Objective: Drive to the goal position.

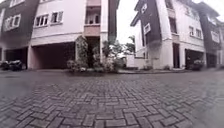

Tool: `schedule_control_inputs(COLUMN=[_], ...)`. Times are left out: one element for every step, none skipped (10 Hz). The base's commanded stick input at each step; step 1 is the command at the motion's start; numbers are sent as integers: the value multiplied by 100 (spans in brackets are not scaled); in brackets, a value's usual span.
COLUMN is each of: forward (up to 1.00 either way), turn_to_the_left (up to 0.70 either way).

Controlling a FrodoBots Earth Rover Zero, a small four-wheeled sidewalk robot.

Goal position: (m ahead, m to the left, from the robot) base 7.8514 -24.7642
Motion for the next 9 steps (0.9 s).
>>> schedule_control_inputs(forward=[0,0,0,0,0,0,0,0,0], turn_to_the_left=[-70,-70,-70,-70,-70,-70,-70,-70,-70])
